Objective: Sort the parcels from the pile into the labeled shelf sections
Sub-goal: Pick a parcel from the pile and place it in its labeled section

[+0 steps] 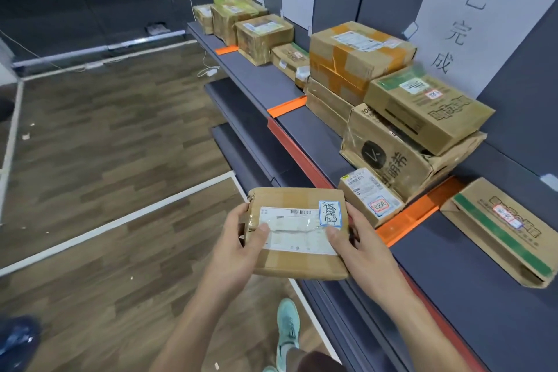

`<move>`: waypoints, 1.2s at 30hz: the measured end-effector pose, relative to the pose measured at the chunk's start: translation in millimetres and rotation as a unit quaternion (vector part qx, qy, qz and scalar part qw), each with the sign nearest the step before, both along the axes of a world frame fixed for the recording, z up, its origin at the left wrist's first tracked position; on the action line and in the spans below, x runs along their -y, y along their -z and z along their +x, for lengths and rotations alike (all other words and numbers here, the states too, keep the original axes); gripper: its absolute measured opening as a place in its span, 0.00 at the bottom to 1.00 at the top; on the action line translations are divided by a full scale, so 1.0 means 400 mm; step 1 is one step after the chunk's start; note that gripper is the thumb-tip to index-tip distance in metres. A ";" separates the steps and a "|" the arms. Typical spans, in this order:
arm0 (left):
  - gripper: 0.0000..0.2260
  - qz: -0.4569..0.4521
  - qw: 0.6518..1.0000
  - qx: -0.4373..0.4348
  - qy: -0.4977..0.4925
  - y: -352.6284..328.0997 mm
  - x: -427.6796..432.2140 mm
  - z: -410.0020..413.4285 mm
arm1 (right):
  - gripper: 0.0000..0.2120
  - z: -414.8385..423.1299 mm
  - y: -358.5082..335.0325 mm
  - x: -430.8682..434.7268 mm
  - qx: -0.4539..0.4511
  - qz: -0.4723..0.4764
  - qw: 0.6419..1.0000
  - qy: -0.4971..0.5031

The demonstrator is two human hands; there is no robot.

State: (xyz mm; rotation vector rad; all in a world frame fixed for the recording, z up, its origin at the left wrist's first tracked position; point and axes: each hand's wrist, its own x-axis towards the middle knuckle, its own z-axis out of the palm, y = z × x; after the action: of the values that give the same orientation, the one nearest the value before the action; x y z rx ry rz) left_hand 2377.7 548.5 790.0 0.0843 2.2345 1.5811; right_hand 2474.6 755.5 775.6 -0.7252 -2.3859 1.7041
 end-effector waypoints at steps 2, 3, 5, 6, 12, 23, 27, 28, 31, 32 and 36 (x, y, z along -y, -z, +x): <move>0.22 -0.004 1.000 -0.003 0.003 -0.004 -0.012 -0.044 | 0.23 -0.049 0.008 -0.009 0.003 0.000 1.000 0.000; 0.23 -0.006 1.000 -0.006 0.006 -0.007 -0.021 -0.067 | 0.23 -0.075 0.013 -0.014 0.003 0.002 1.000 -0.002; 0.24 -0.009 1.000 -0.009 0.018 -0.011 -0.048 -0.117 | 0.20 -0.131 0.023 -0.032 -0.001 0.001 1.000 -0.004; 0.24 -0.010 1.000 -0.010 0.022 -0.015 -0.064 -0.144 | 0.19 -0.159 0.025 -0.043 -0.002 0.000 1.000 0.000; 0.27 0.005 0.998 -0.001 0.057 -0.019 -0.137 -0.295 | 0.17 -0.300 0.025 -0.119 0.015 0.014 0.999 0.026; 0.24 0.005 0.989 0.014 0.150 0.017 -0.270 -0.427 | 0.19 -0.347 0.005 -0.214 0.024 0.035 0.994 0.096; 0.23 -0.003 0.982 0.015 0.190 0.025 -0.308 -0.476 | 0.21 -0.347 0.013 -0.210 0.040 0.028 0.989 0.137; 0.23 -0.002 0.980 0.017 0.200 0.025 -0.313 -0.487 | 0.22 -0.351 0.011 -0.206 0.044 0.032 0.988 0.146; 0.24 0.011 0.972 0.034 0.232 0.030 -0.321 -0.526 | 0.23 -0.370 0.002 -0.189 0.060 0.042 0.981 0.179; 0.24 0.017 0.968 0.037 0.247 0.034 -0.323 -0.543 | 0.23 -0.376 -0.001 -0.181 0.066 0.043 0.978 0.194; 0.24 0.023 0.952 0.024 0.305 0.031 -0.342 -0.622 | 0.21 -0.412 -0.006 -0.145 0.072 0.042 0.961 0.262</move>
State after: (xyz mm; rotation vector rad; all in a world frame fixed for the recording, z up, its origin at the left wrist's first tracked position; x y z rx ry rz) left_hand 2128.8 685.4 777.5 0.6726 1.8728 1.2654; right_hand 2309.6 813.5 777.8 -1.3596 -2.0667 1.3586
